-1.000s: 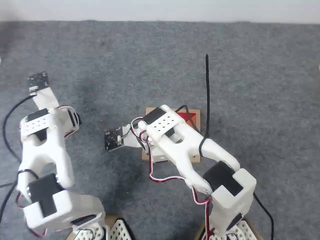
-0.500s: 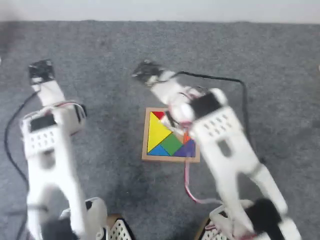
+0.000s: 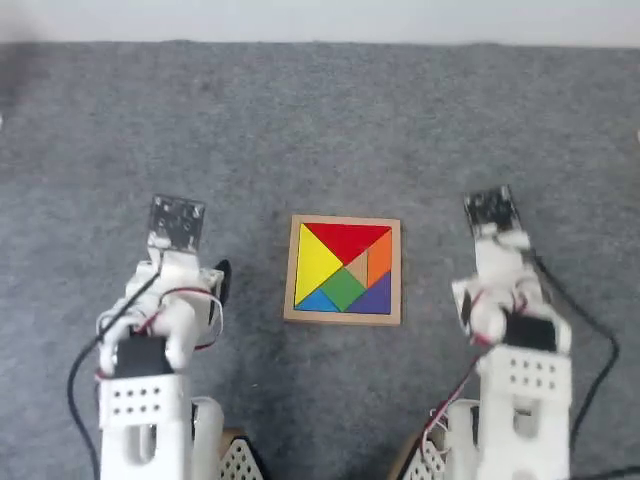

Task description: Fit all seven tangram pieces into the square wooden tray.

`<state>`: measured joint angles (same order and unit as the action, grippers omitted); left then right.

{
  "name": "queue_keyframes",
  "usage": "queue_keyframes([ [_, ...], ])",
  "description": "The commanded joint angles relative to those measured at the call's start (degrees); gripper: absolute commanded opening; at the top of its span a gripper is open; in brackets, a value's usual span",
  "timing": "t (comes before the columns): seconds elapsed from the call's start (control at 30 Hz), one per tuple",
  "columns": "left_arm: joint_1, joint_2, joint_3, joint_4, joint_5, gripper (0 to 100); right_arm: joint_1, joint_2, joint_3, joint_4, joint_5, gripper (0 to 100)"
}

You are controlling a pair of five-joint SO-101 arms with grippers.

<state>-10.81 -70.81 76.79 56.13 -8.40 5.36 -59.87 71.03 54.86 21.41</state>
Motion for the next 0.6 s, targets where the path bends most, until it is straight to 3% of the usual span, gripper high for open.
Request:
queue_keyframes([
  [0.0,0.4,-7.7,2.9,-1.2,-0.6,20,2.0,-10.9,7.8,-1.5,1.0,0.8],
  [0.17,0.2,-19.5,11.0,-1.2,-0.6,20,2.1,-27.2,16.6,-1.0,0.9,0.8],
  [0.33,0.2,-33.2,19.7,-0.8,-0.4,20,2.1,-43.4,22.3,5.8,1.1,0.9],
  [0.57,0.4,-32.5,19.7,0.8,-0.3,20,2.1,-41.5,25.5,7.3,1.3,0.8],
])
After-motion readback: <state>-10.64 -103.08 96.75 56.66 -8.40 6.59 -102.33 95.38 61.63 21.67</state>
